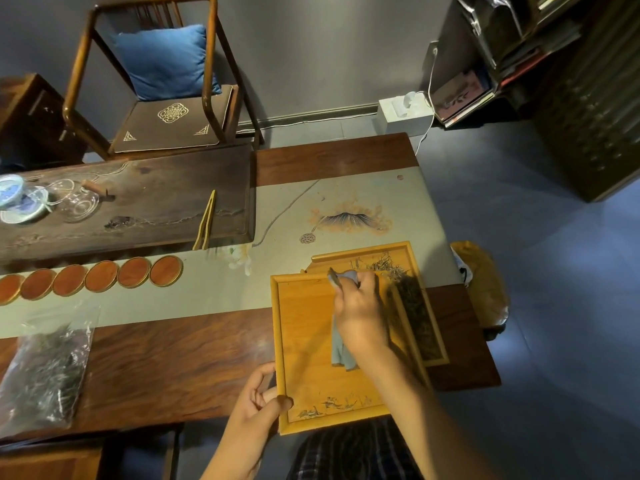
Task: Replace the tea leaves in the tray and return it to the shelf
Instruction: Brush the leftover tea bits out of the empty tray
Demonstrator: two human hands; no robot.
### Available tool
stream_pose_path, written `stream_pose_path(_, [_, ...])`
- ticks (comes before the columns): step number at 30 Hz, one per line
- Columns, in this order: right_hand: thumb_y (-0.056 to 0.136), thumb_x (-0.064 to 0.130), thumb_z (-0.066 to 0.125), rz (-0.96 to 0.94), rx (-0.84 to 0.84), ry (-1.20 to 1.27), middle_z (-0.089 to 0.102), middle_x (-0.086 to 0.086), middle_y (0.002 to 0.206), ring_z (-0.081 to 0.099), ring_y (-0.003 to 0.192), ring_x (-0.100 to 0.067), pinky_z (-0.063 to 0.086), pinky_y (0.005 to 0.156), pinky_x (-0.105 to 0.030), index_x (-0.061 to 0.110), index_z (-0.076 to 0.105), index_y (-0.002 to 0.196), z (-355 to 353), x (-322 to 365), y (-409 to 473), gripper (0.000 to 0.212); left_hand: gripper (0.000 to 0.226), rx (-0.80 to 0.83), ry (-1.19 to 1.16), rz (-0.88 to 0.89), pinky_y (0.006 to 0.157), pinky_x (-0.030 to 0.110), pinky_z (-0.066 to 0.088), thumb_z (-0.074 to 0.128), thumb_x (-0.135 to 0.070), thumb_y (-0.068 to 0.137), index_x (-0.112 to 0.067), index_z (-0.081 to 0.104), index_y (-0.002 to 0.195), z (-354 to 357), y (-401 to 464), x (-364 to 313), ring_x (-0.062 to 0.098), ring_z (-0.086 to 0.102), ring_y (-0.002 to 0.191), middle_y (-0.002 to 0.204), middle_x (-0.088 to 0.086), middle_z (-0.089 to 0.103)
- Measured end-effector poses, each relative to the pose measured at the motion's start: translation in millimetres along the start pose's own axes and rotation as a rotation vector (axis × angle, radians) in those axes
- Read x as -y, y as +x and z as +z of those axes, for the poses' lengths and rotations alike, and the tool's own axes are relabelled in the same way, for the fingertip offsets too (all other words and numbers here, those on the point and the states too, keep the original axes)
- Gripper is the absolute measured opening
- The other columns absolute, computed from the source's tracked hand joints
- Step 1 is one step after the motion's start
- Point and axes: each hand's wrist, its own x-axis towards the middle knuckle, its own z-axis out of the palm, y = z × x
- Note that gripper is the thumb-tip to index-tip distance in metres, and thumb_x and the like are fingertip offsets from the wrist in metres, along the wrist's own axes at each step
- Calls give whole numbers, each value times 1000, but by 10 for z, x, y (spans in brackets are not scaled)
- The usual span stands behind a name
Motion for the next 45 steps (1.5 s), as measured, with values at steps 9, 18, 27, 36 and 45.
stream_pose_path(9, [95, 16, 46, -93, -49, 73, 48, -6, 116, 51, 92, -17, 33, 69, -18, 10, 58, 118, -172, 208, -82, 27, 45, 28, -3, -19, 70, 37, 59, 43, 27, 83, 0, 54, 118, -3, -5, -29, 41, 69, 89, 113, 33, 65])
stream_pose_path(18, [97, 16, 46, -141, 149, -163, 38, -11, 128, 49, 109, -26, 47, 78, -30, 11, 51, 124, 99, 452, -78, 28, 42, 53, -52, -15, 68, 42, 59, 46, 26, 84, 2, 53, 118, 71, -67, -51, 41, 70, 83, 110, 38, 64])
stream_pose_path(27, [97, 18, 45, 11, -4, -52, 43, -12, 124, 53, 91, -22, 47, 76, -29, 8, 59, 117, -104, -215, 70, 26, 45, 10, -26, -32, 66, 31, 58, 46, 25, 83, 0, 53, 119, -7, -59, -1, 33, 73, 83, 101, 29, 71])
stream_pose_path(36, [96, 21, 51, -416, 242, 195, 40, 10, 109, 45, 88, 5, 42, 77, -8, 18, 62, 117, -351, 22, -431, 24, 47, 19, -66, 8, 71, 28, 58, 54, 9, 79, 1, 50, 125, 35, -22, -94, 32, 72, 92, 105, 25, 72])
stream_pose_path(45, [97, 20, 40, -598, 530, 35, 38, 2, 125, 48, 86, -12, 43, 71, -31, 19, 57, 123, -327, 8, -699, 31, 45, 18, -136, 24, 79, 39, 58, 54, -2, 87, -1, 49, 131, 2, -6, -119, 41, 66, 103, 117, 29, 66])
